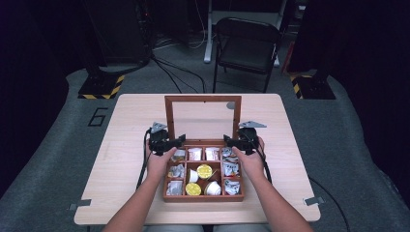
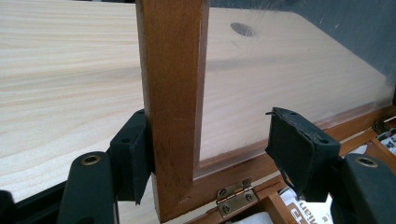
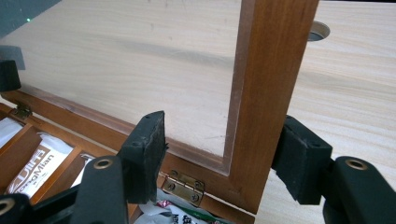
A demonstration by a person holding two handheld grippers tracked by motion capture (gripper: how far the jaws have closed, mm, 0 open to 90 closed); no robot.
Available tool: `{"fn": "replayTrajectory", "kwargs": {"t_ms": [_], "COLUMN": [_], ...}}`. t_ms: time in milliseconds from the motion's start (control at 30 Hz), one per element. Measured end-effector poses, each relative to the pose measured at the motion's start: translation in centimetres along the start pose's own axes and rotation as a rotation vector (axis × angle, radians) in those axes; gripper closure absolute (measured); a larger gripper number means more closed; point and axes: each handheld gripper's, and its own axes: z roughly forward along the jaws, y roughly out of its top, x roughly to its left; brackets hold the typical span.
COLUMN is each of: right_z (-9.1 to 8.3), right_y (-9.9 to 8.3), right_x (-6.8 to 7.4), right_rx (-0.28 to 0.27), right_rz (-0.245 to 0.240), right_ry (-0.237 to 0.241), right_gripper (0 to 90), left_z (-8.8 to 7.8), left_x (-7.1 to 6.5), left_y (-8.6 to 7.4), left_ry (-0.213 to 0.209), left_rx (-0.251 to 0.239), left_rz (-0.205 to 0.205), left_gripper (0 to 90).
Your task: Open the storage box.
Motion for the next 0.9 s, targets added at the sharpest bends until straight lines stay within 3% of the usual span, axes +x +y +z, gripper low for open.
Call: {"fn": "replayTrajectory", "kwargs": {"t_ms": [233,367,900], "right_z": [0.2,0.3,0.9], "right_y": [0.1,0.3,0.5], "right_x": [-0.2,-0.3,-0.6], "right_rx": [0.001,0.008,0.031], "right_rz": [0.023,0.009,0.030], "right_ry": [0.001,-0.006,0.001], "right_gripper": [38.5,38.4,38.5], "left_z": [0.5,0.7,1.2], "left_x": [0.1,0.2,0.5], "left_y": [0.3,0.3,0.4], "left_ry": [-0.008,-0.008,-0.004], "left_rx": [0.015,0.016,0.032], "left_rz": [-0.021,-0.034,-0.039], "left_gripper": [33.7,33.4,33.4]}}
